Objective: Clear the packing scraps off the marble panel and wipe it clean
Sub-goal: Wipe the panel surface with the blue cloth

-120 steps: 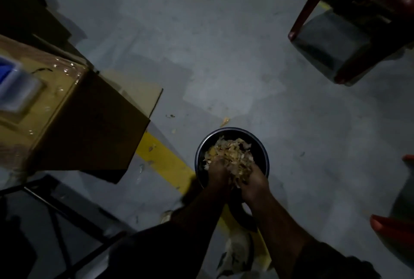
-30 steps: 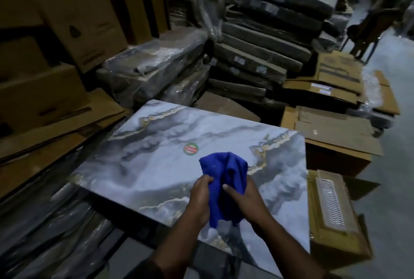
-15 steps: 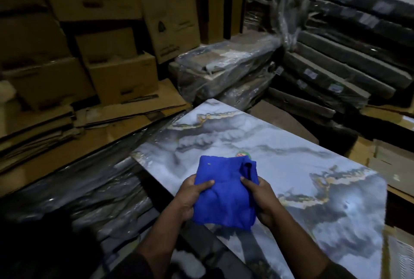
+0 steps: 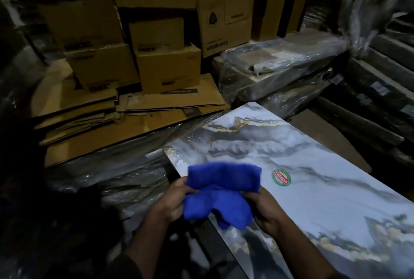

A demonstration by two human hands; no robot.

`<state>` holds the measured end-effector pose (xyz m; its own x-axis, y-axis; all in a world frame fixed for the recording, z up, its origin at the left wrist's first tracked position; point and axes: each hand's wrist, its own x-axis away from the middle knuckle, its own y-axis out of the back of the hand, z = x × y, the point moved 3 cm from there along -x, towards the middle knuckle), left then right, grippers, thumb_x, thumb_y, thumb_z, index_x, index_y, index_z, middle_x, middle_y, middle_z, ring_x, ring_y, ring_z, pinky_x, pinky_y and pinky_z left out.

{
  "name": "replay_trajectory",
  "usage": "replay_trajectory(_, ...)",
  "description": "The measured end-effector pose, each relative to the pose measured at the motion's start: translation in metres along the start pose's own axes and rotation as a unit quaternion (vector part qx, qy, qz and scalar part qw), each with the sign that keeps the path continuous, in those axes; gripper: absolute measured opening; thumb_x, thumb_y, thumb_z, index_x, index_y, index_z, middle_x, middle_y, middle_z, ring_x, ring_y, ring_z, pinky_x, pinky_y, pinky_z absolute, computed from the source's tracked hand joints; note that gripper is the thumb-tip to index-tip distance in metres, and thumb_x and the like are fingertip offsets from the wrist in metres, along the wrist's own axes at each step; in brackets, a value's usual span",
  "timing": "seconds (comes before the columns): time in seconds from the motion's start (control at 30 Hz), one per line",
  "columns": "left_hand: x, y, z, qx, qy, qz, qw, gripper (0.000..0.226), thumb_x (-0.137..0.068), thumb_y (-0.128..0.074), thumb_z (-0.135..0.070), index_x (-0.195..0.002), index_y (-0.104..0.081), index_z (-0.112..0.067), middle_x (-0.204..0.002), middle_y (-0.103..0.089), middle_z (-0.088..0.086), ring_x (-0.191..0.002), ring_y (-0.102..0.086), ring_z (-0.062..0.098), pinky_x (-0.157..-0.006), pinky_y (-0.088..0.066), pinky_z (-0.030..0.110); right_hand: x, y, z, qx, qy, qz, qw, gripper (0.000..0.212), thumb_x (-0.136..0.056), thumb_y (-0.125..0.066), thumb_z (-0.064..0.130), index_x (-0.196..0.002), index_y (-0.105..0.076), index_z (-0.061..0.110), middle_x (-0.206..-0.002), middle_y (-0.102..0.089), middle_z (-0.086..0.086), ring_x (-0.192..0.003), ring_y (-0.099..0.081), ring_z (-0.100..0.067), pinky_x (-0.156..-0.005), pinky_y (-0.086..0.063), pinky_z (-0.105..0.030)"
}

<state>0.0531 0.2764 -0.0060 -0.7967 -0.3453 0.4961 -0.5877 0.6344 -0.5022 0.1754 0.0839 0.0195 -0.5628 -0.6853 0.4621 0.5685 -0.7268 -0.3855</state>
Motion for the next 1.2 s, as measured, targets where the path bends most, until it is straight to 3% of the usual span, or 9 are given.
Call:
replay_trajectory(0.03,-0.003,0.002,-0.008,0.025,0.003,-0.016,1.0,0.02,-0.082,-0.059,0.007,-0.099,-0.069,0.006,-0.118,-0.069,0.026,-0.099,-0.068,0.031,-0.091,-0.054,0.043,-0.006,-0.005,0.004,0.006,0.009,-0.006,1.0,0.023,-0.091,-0.053,0.001,-0.084,-0.074,0.002,-0.118,-0.071,-0.023,-0.086,-0.075,-0.027,-0.067,-0.061,-0.032)
replay_trajectory(0.1,-0.013,0.009,-0.024,0.067,-0.005,-0.031,0.997,0.028,-0.089,-0.048,0.01,-0.077,-0.071,-0.001,-0.109,-0.073,0.019,-0.1,-0.069,0.028,-0.098,-0.05,0.042,-0.024,-0.011,0.011,0.049,0.053,-0.034,0.997,0.015,-0.076,-0.058,0.01,-0.063,-0.065,0.007,-0.129,-0.068,-0.016,-0.103,-0.072,-0.027,-0.081,-0.058,-0.034)
replay_trajectory(0.3,-0.071,0.055,-0.055,0.001,0.105,-0.02,0.994,0.046,-0.103,-0.05,-0.041,-0.12,-0.07,-0.003,-0.121,-0.071,0.023,-0.11,-0.066,0.037,-0.105,-0.047,0.048,-0.085,-0.038,0.011,0.13,0.119,-0.091,0.98,0.033,-0.082,-0.05,0.005,-0.053,-0.062,0.013,-0.126,-0.069,-0.011,-0.112,-0.067,-0.029,-0.085,-0.054,-0.032)
replay_trajectory(0.47,-0.104,0.084,-0.085,-0.198,0.082,0.044,0.976,0.031,-0.079,-0.078,0.007,-0.108,-0.07,-0.004,-0.101,-0.074,0.019,-0.087,-0.072,0.026,-0.079,-0.062,0.034,-0.125,-0.065,0.009,0.184,0.118,-0.205,0.954,0.046,-0.087,-0.043,-0.022,-0.089,-0.073,0.012,-0.124,-0.064,-0.009,-0.115,-0.06,-0.023,-0.072,-0.053,-0.023)
replay_trajectory(0.6,-0.126,0.102,-0.13,-0.248,0.001,0.009,0.969,0.037,-0.072,-0.086,0.002,-0.105,-0.071,-0.007,-0.111,-0.071,0.021,-0.093,-0.068,0.027,-0.086,-0.057,0.036,-0.138,-0.088,0.001,0.198,0.129,-0.353,0.905,0.044,-0.084,-0.048,-0.017,-0.104,-0.067,0.017,-0.123,-0.064,-0.009,-0.122,-0.056,-0.023,-0.091,-0.045,-0.033)
replay_trajectory(0.77,-0.134,0.097,-0.168,-0.32,-0.102,0.011,0.942,0.032,-0.08,-0.08,0.006,-0.109,-0.07,-0.005,-0.1,-0.07,0.002,-0.083,-0.065,0.013,-0.066,-0.052,0.013,-0.152,-0.144,0.002,0.245,0.166,-0.411,0.862,0.022,-0.1,-0.055,0.013,-0.12,-0.062,0.018,-0.127,-0.057,-0.005,-0.119,-0.053,-0.022,-0.101,-0.045,-0.037)
replay_trajectory(0.97,-0.133,0.076,-0.164,-0.303,-0.096,0.167,0.933,0.04,-0.084,-0.071,0.012,-0.109,-0.069,-0.019,-0.11,-0.073,0.003,-0.097,-0.069,0.015,-0.082,-0.055,0.021,-0.188,-0.187,-0.001,-0.042,0.062,-0.245,0.967,0.04,-0.099,-0.061,0.044,-0.132,-0.054,0.022,-0.129,-0.065,-0.005,-0.117,-0.064,-0.028,-0.097,-0.055,-0.053)
replay_trajectory(1.1,-0.124,0.071,-0.149,-0.304,0.022,0.304,0.903,0.037,-0.088,-0.074,-0.006,-0.121,-0.067,-0.02,-0.117,-0.072,-0.003,-0.112,-0.066,0.008,-0.104,-0.049,0.027,-0.2,-0.177,-0.018,-0.207,0.056,-0.259,0.942,0.035,-0.102,-0.057,0.022,-0.134,-0.051,0.01,-0.118,-0.069,-0.028,-0.101,-0.071,-0.043,-0.07,-0.063,-0.045)
replay_trajectory(1.2,-0.128,0.088,-0.155,-0.261,0.042,0.258,0.929,0.03,-0.096,-0.069,-0.013,-0.126,-0.066,-0.013,-0.119,-0.075,0.005,-0.107,-0.07,0.014,-0.097,-0.053,0.03,-0.204,-0.166,-0.018,-0.227,0.056,-0.281,0.931,0.036,-0.102,-0.046,0.008,-0.138,-0.048,0.004,-0.116,-0.064,-0.03,-0.084,-0.068,-0.039,-0.064,-0.059,-0.044)
